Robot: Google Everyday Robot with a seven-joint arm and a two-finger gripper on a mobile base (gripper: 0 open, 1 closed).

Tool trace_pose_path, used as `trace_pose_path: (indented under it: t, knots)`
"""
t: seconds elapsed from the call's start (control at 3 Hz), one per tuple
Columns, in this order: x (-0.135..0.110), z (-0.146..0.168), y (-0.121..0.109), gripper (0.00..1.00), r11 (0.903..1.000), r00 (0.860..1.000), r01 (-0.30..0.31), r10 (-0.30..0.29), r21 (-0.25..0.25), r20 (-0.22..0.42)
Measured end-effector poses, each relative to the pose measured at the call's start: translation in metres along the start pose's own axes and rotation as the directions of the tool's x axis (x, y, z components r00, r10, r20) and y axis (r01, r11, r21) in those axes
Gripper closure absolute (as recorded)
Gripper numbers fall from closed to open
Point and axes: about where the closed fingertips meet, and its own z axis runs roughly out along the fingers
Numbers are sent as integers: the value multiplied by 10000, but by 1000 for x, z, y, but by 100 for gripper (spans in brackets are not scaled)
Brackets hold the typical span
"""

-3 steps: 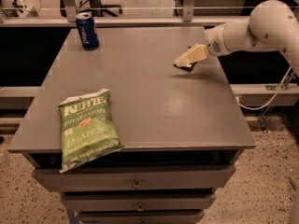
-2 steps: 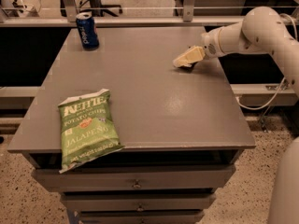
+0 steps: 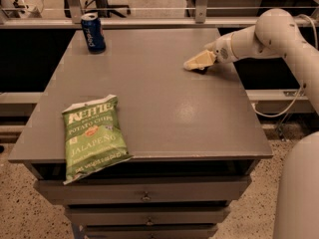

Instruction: Move rxbar chocolate near green jalapeno chip bag

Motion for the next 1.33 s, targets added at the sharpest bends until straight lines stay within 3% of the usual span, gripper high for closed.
trace_pose_path:
  t: [0.33,0.67,1.0,1.33]
  knots:
    - [-3,-23,25,74,9985,9999,56,-48,-541,159]
    - [-6,-44,53,96,9938,9988,331,-292,-1058,388]
    - [-16,-66,103,100,9744,9935,1027,-904,-2002,697]
    - [-26,-68,179,100,9166,9765,2105,-1811,-3399,1164]
